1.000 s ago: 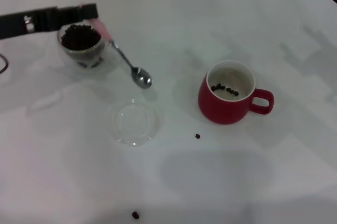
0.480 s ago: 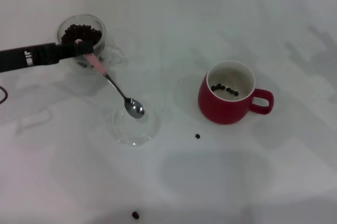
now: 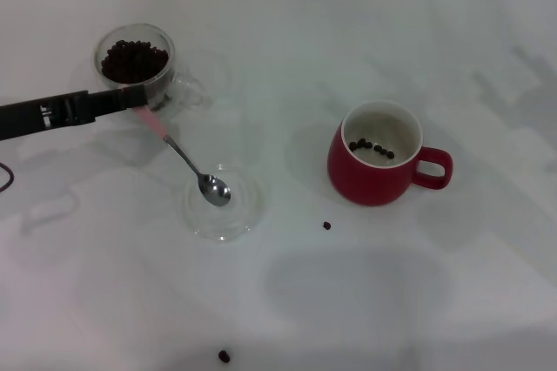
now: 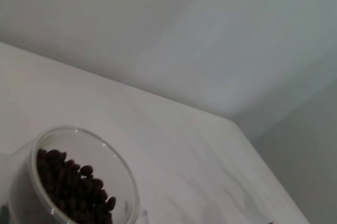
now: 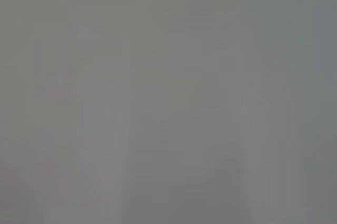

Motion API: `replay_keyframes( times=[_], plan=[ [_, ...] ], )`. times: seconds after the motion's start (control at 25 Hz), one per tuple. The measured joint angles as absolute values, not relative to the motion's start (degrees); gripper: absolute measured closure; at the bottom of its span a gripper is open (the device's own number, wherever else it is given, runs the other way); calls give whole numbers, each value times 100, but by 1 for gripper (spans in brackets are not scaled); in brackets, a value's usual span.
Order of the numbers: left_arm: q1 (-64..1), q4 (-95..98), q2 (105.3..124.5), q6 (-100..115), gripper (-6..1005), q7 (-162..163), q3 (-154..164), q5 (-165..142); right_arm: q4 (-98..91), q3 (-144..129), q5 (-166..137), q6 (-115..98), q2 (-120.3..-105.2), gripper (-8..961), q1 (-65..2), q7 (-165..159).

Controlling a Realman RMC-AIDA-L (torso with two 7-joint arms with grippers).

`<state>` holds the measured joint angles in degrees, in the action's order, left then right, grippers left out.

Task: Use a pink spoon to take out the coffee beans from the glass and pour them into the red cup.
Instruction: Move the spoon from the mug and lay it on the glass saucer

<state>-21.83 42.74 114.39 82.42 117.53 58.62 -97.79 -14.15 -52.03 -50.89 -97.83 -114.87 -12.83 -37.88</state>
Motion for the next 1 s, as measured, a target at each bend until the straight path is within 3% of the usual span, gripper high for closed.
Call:
replay_keyframes(
  times=[1.0],
  plan=[
    [-2481, 3990, 11771, 7793, 866, 11758, 5906, -10468, -1415, -5248, -5106, -9820, -11487, 113, -1283, -3788]
  ],
)
